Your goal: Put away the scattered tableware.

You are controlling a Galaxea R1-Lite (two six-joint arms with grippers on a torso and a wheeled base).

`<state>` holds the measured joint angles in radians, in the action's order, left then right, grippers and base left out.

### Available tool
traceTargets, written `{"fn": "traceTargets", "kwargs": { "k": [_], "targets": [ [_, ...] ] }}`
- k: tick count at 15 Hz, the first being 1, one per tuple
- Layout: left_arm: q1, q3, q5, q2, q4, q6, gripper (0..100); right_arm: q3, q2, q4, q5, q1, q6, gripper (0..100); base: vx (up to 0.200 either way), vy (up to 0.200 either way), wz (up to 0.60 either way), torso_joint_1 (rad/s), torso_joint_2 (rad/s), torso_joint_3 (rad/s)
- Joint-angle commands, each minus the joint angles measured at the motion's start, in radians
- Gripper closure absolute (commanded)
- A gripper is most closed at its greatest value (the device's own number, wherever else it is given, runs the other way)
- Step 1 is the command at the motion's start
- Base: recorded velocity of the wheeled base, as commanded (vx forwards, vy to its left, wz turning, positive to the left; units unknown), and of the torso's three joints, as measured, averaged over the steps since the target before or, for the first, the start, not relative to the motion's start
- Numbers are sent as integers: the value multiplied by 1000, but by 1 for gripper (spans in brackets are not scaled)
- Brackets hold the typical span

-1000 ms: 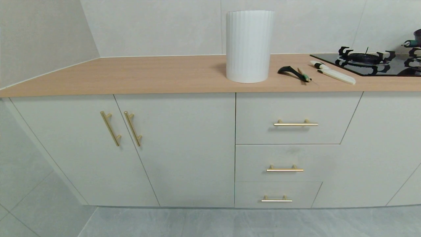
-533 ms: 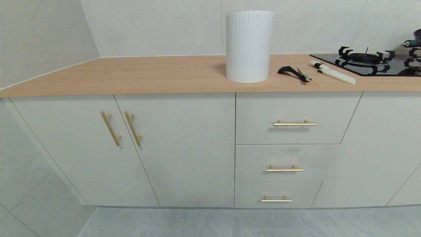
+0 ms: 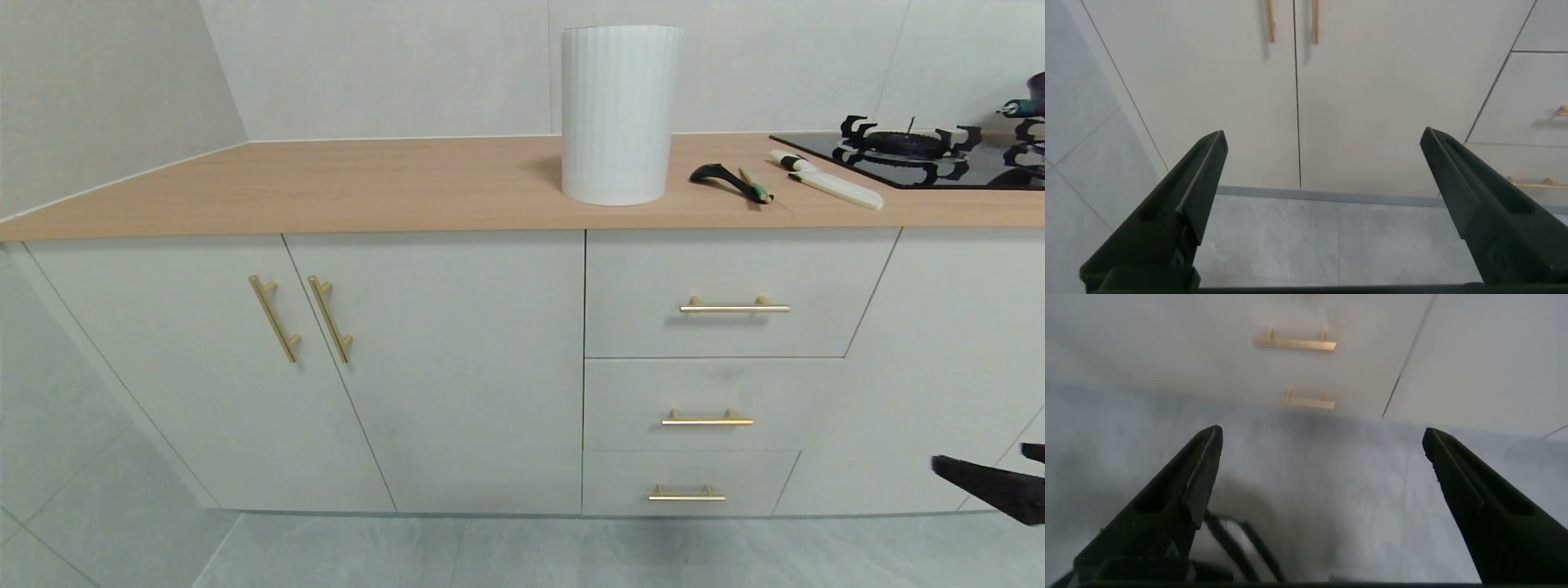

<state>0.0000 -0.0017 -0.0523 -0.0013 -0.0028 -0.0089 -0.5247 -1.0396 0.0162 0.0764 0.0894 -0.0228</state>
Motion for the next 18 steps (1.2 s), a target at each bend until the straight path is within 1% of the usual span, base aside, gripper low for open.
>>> {"fn": "traceTargets", "kwargs": {
  "k": [1, 3, 4, 5, 6, 9, 12, 13, 14, 16, 17, 18],
  "targets": [
    [0, 0, -1, 1, 0, 0, 0, -112, -455, -137, 2, 30, 0, 0, 0, 0, 0, 0, 0, 0],
    [0, 0, -1, 1, 0, 0, 0, -153, -651, -263, -1, 30, 3, 0, 0, 0, 0, 0, 0, 0],
    [0, 0, -1, 1, 0, 0, 0, -167, -694, -292, -1, 30, 3, 0, 0, 0, 0, 0, 0, 0],
    [0, 0, 0, 1, 0, 0, 0, -199, -786, -332, -1, 29, 0, 0, 0, 0, 0, 0, 0, 0],
    [0, 0, -1, 1, 0, 0, 0, -222, -841, -343, -4, 29, 0, 0, 0, 0, 0, 0, 0, 0],
    [0, 0, 0, 1, 1, 0, 0, -239, -965, -443, -38, 49, -3, 0, 0, 0, 0, 0, 0, 0],
    [0, 0, -1, 1, 0, 0, 0, -235, -1102, -667, -127, 79, -6, 0, 0, 0, 0, 0, 0, 0],
    [0, 0, -1, 1, 0, 0, 0, -235, -1114, -693, -133, 82, -6, 0, 0, 0, 0, 0, 0, 0],
    [0, 0, 0, 1, 1, 0, 0, -235, -1149, -771, -153, 90, -17, 0, 0, 0, 0, 0, 0, 0],
    [0, 0, 0, 1, 0, 0, 0, -242, -1174, -808, -176, 116, -32, 0, 0, 0, 0, 0, 0, 0],
    [0, 0, 0, 1, 0, 0, 0, -242, -1212, -872, -216, 132, -34, 0, 0, 0, 0, 0, 0, 0],
    [0, 0, 0, 1, 1, 0, 0, -244, -1226, -895, -224, 138, -34, 0, 0, 0, 0, 0, 0, 0]
  ]
}}
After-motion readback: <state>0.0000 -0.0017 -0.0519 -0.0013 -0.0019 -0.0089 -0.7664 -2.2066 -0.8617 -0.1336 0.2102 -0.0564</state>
